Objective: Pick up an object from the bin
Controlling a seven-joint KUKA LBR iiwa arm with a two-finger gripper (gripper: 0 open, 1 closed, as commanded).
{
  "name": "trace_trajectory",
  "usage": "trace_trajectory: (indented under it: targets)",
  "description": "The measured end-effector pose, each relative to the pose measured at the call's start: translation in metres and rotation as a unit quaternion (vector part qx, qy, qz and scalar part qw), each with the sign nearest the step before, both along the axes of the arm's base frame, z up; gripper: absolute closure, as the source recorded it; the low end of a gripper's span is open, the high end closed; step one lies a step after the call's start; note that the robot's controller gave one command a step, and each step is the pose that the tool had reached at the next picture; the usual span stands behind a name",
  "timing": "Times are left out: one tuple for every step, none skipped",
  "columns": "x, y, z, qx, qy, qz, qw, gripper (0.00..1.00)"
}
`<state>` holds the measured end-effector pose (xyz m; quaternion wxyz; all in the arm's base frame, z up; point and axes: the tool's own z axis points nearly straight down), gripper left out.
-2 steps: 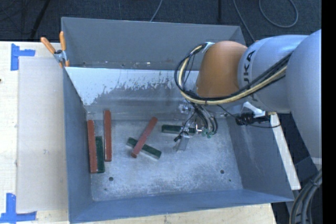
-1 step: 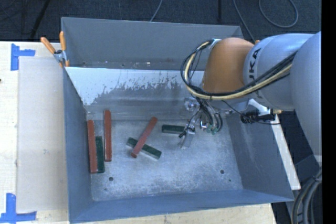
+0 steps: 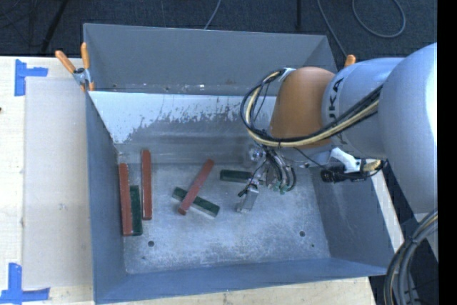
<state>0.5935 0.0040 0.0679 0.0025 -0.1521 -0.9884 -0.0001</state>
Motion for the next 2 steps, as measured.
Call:
trace_trajectory:
  targets:
    - [0.0002, 0.0001, -0.0001, 0.000, -0.0018, 0.001, 1.0000, 0.00]
    - [0.0009, -0.0001, 0.0010, -0.001, -0.0029, 0.001, 1.0000, 1.00]
